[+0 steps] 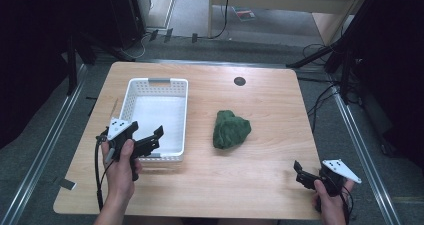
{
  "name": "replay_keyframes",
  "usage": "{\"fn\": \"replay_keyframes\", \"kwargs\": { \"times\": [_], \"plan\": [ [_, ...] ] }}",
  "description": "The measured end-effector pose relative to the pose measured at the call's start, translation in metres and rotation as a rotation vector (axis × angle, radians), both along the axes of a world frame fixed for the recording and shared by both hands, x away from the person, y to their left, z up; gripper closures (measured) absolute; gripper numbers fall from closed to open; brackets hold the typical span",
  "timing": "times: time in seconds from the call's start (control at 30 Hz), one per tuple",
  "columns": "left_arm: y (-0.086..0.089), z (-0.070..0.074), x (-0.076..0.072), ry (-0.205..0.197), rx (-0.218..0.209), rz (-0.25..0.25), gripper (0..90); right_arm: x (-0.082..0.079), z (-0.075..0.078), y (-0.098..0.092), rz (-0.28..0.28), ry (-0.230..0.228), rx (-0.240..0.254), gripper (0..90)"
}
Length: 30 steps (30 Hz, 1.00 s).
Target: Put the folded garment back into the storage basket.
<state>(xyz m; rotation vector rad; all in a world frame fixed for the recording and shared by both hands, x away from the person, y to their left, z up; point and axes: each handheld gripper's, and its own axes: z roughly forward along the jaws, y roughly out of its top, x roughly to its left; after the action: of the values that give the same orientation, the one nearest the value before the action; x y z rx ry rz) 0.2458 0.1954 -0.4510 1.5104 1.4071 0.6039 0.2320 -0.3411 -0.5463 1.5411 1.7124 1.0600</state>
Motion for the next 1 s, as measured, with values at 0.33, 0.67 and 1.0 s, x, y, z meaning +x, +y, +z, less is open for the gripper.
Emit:
{"fn": "replay_keyframes", "kwargs": {
  "times": [0.33, 0.67, 1.0],
  "plan": [
    [-0.031, -0.002, 0.008, 0.013, 0.009, -0.065, 8.0, 0.000, 0.000, 0.000, 0.004, -0.001, 0.001, 0.0],
    [-0.059, -0.007, 0.016, 0.025, 0.023, -0.117, 0.9, 0.000, 0.000, 0.000, 0.004, -0.003, -0.001, 0.0],
    [-0.099, -0.008, 0.025, 0.031, 0.056, -0.182, 0.0, 0.000, 0.000, 0.000, 0.007, -0.004, -0.002, 0.0]
  ]
}}
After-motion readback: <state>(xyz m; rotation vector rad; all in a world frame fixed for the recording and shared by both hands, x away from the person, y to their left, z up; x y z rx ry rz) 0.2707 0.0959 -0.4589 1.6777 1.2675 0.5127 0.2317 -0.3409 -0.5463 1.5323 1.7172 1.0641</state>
